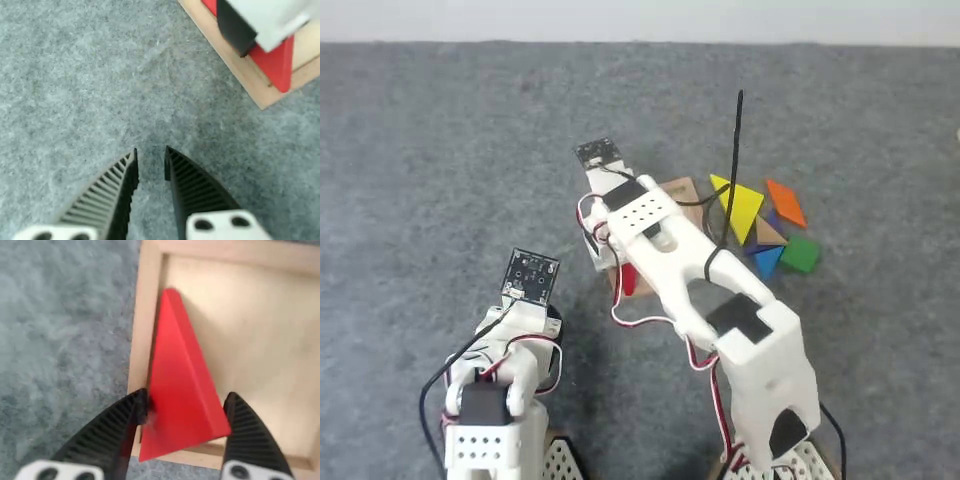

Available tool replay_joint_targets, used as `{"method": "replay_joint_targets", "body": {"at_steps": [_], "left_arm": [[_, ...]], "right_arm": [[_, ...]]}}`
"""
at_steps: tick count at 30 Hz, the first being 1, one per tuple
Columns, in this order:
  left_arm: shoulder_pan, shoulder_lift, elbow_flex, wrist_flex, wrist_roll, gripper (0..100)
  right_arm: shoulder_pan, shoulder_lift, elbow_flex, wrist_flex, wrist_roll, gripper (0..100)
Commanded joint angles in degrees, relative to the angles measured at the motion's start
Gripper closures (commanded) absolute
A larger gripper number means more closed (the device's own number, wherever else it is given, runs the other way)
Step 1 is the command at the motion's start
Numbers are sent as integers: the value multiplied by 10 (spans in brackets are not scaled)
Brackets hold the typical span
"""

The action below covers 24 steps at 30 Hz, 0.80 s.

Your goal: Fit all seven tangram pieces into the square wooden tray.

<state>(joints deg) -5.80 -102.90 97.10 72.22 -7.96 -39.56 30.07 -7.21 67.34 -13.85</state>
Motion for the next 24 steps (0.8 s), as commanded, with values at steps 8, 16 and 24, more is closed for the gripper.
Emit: {"method": "replay_joint_targets", "body": {"at_steps": [8,16,24], "left_arm": [[-1,-12,-7,2,-6,914],[-1,-12,-7,2,-6,914],[-1,-12,-7,2,-6,914]], "right_arm": [[73,4,-25,-7,55,753],[53,3,-2,4,57,753],[-49,3,2,1,60,753]]}}
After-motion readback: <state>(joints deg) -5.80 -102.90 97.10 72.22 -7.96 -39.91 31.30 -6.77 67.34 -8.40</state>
